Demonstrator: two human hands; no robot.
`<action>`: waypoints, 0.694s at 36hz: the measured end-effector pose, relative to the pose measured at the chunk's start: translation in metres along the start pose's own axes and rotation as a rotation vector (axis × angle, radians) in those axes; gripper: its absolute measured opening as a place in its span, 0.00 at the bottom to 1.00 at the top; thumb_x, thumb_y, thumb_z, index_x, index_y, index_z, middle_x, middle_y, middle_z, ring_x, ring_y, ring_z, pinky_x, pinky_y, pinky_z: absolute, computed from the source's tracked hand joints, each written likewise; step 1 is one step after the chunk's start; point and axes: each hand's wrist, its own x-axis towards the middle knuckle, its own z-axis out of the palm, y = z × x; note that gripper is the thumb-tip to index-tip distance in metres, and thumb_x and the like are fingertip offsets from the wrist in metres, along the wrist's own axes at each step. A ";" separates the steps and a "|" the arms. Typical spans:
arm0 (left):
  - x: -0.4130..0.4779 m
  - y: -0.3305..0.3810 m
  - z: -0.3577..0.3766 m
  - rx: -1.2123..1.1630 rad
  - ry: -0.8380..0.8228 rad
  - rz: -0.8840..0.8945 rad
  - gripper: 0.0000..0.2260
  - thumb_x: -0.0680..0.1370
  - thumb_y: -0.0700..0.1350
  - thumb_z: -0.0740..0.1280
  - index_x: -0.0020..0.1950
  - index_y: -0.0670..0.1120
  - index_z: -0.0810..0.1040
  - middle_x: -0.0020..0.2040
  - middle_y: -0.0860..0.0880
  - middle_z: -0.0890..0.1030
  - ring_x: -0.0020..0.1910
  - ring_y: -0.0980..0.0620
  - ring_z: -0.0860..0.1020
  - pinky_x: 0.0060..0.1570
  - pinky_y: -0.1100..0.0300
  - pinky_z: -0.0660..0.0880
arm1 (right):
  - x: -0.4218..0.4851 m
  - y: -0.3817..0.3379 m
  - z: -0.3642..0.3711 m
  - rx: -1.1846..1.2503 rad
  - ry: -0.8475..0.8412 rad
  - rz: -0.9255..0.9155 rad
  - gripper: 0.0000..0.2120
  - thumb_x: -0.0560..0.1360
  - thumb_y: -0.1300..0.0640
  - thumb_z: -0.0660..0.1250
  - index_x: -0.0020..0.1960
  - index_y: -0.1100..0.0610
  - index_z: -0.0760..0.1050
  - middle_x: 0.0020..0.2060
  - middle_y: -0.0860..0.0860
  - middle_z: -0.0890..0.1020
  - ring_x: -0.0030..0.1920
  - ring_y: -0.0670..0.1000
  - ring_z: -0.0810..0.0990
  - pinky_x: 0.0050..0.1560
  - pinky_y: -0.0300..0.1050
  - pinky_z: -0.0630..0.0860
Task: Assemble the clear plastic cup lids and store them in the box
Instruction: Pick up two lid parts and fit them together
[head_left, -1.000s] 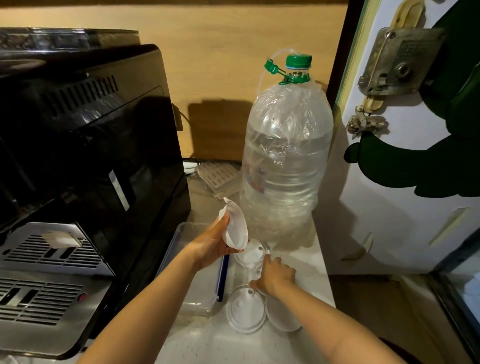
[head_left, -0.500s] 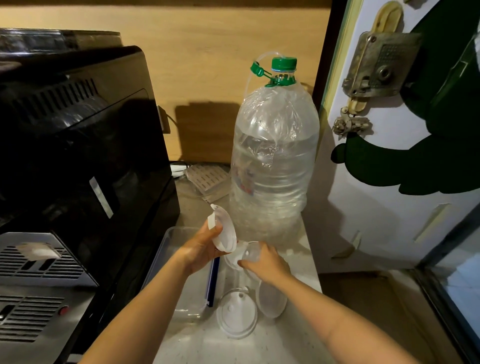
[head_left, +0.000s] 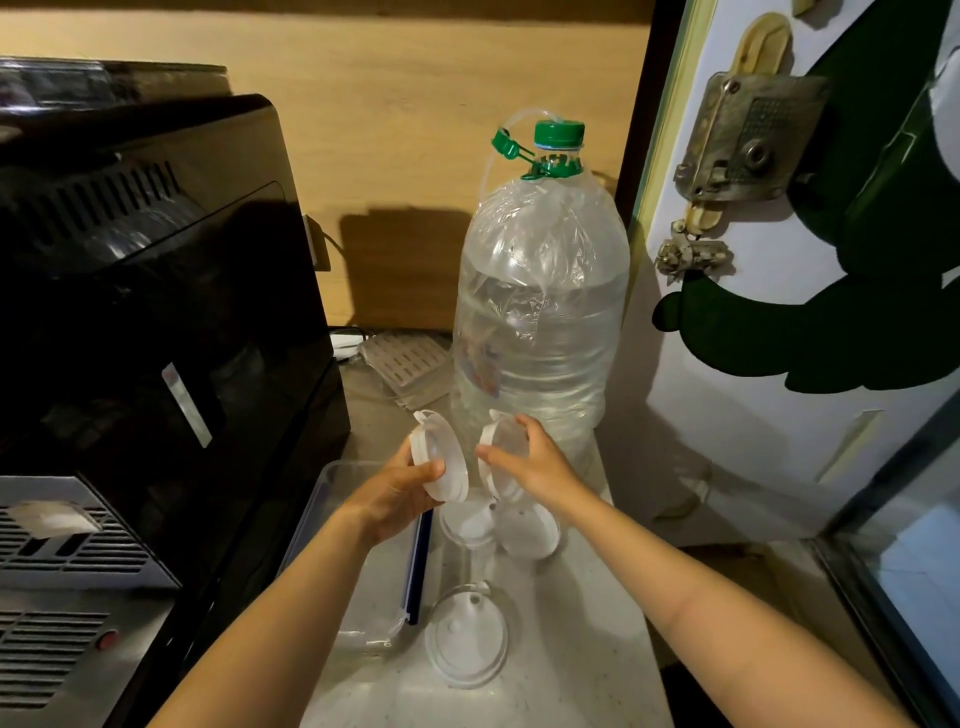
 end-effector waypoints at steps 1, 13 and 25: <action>0.000 0.001 0.000 0.002 -0.010 0.005 0.57 0.48 0.58 0.81 0.71 0.48 0.59 0.63 0.40 0.70 0.57 0.43 0.73 0.49 0.54 0.77 | 0.000 -0.004 -0.001 0.003 -0.004 -0.012 0.39 0.70 0.46 0.71 0.74 0.54 0.56 0.72 0.52 0.64 0.71 0.52 0.64 0.61 0.40 0.63; 0.008 0.019 0.010 -0.047 -0.218 0.089 0.49 0.59 0.51 0.80 0.73 0.42 0.58 0.60 0.41 0.75 0.57 0.44 0.77 0.52 0.53 0.78 | -0.008 -0.046 0.005 -0.092 -0.126 -0.123 0.37 0.71 0.47 0.69 0.74 0.54 0.56 0.72 0.53 0.66 0.70 0.51 0.66 0.59 0.38 0.63; 0.012 0.028 0.009 -0.012 -0.213 0.123 0.54 0.55 0.52 0.81 0.73 0.42 0.56 0.57 0.42 0.75 0.54 0.48 0.79 0.51 0.57 0.78 | -0.006 -0.058 0.008 -0.118 -0.141 -0.157 0.38 0.70 0.46 0.70 0.74 0.53 0.57 0.71 0.52 0.68 0.69 0.51 0.67 0.60 0.39 0.64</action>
